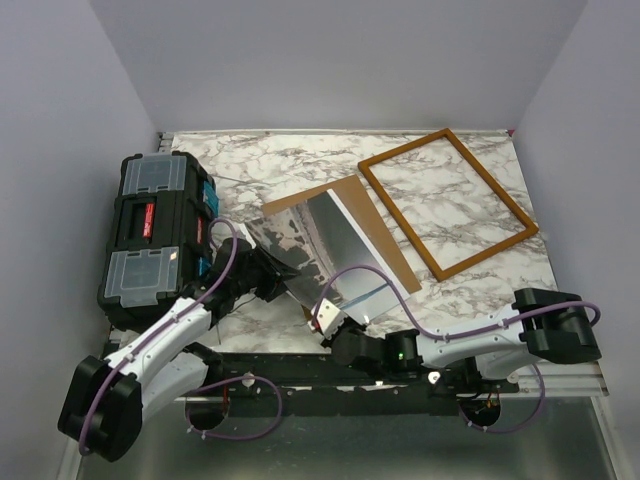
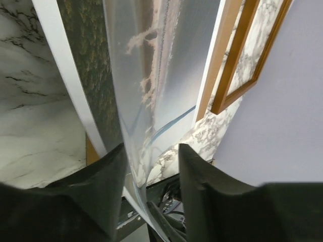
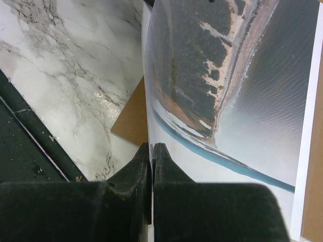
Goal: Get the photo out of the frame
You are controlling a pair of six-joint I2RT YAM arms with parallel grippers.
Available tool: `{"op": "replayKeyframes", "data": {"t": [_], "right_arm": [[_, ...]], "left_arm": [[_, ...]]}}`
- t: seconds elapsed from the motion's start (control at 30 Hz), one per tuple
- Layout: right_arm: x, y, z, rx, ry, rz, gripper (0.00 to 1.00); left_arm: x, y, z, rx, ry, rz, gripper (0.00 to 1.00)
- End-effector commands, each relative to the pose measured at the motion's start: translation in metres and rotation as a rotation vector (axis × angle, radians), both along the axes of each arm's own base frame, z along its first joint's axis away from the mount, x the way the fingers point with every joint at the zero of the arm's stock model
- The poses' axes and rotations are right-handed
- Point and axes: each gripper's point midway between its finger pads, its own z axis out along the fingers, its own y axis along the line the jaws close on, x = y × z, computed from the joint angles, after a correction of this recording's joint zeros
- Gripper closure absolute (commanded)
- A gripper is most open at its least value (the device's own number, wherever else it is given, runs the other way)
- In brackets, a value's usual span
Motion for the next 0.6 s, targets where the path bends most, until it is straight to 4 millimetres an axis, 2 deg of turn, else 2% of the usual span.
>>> {"op": "replayKeyframes", "data": {"t": [0.0,0.2,0.3,0.43,0.57], "right_arm": [[0.003,0.012,0.009,0.035,-0.022,-0.015,0.99],[0.003,0.014,0.007,0.036,-0.015,-0.014,0.89],[0.003,0.013,0.004,0.044,-0.01,-0.031,0.78],[0.002,0.013,-0.007,0.045,0.015,-0.044,0.65],[0.0,0.01,-0.012,0.057,0.054,-0.086,0.46]], "left_arm": [[0.004,0.003,-0.001,0.04,-0.012,-0.003,0.62],[0.006,0.001,-0.001,0.045,-0.03,-0.018,0.88],[0.007,0.0,-0.002,0.044,-0.031,-0.024,0.99],[0.01,-0.002,-0.002,0.048,-0.025,-0.028,1.0],[0.013,-0.002,-0.005,0.063,-0.007,-0.021,1.0]]}}
